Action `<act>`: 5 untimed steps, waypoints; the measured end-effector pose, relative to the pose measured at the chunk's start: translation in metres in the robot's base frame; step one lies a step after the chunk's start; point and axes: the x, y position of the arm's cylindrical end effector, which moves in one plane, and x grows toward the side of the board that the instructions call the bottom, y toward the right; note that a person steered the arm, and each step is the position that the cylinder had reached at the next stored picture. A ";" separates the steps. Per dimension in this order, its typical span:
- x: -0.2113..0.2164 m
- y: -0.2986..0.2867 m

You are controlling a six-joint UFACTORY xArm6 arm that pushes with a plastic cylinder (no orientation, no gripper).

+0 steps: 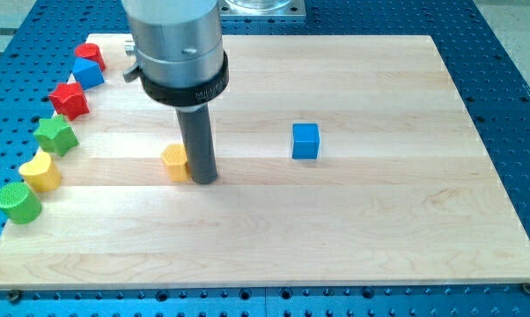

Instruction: Push the hexagon towards the bottom left side of the board

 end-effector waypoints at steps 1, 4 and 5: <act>-0.044 0.017; 0.043 -0.065; 0.045 -0.107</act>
